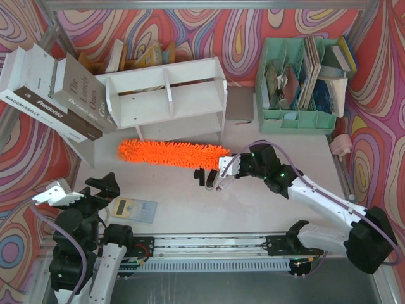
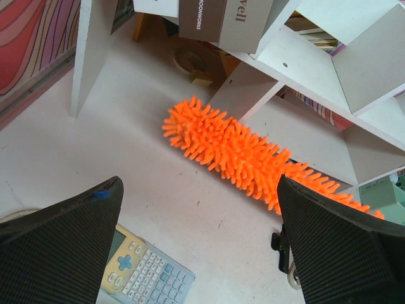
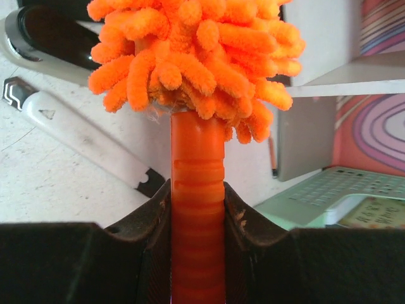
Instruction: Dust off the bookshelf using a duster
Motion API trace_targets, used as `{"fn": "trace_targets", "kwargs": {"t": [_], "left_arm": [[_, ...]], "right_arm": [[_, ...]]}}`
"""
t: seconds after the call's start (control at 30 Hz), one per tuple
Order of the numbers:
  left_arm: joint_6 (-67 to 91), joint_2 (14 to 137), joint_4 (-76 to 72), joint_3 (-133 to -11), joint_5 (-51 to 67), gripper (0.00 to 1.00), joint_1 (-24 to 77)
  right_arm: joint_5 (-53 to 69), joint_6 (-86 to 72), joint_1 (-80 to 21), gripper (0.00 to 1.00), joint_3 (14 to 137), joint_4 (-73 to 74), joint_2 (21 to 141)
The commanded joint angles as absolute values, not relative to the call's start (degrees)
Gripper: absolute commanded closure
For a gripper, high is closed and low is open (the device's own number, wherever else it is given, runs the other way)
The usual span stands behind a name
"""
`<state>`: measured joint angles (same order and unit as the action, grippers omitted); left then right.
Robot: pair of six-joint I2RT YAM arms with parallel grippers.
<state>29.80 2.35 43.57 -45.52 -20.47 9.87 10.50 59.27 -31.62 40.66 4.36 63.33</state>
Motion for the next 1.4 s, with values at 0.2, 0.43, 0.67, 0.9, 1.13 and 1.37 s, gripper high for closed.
{"fn": "trace_targets", "kwargs": {"t": [0.2,0.43,0.67,0.9,1.13,1.37], "left_arm": [[30.04,1.93,42.61,-44.74,-21.18,0.02,10.28],[30.06,1.53,42.76,-44.74,-21.39,0.01,10.37],[30.06,1.53,42.69,-44.74,-21.45,0.02,10.37],[29.97,1.67,42.7,-44.74,-21.22,0.01,10.46],[29.96,1.51,42.8,-44.82,-21.41,0.01,10.46],[29.93,1.36,42.8,-44.82,-21.47,0.02,10.46]], "right_arm": [[11.49,61.04,-30.51,1.0,45.76,0.66,65.19],[14.12,62.29,-30.5,1.0,52.75,3.41,62.91],[12.73,61.44,-30.5,1.0,46.28,3.58,63.82],[9.57,60.81,-30.5,1.0,41.81,1.92,67.48],[7.34,62.4,-30.19,1.0,44.81,2.84,66.19],[10.56,61.26,-30.17,1.0,47.4,7.84,59.32]]}}
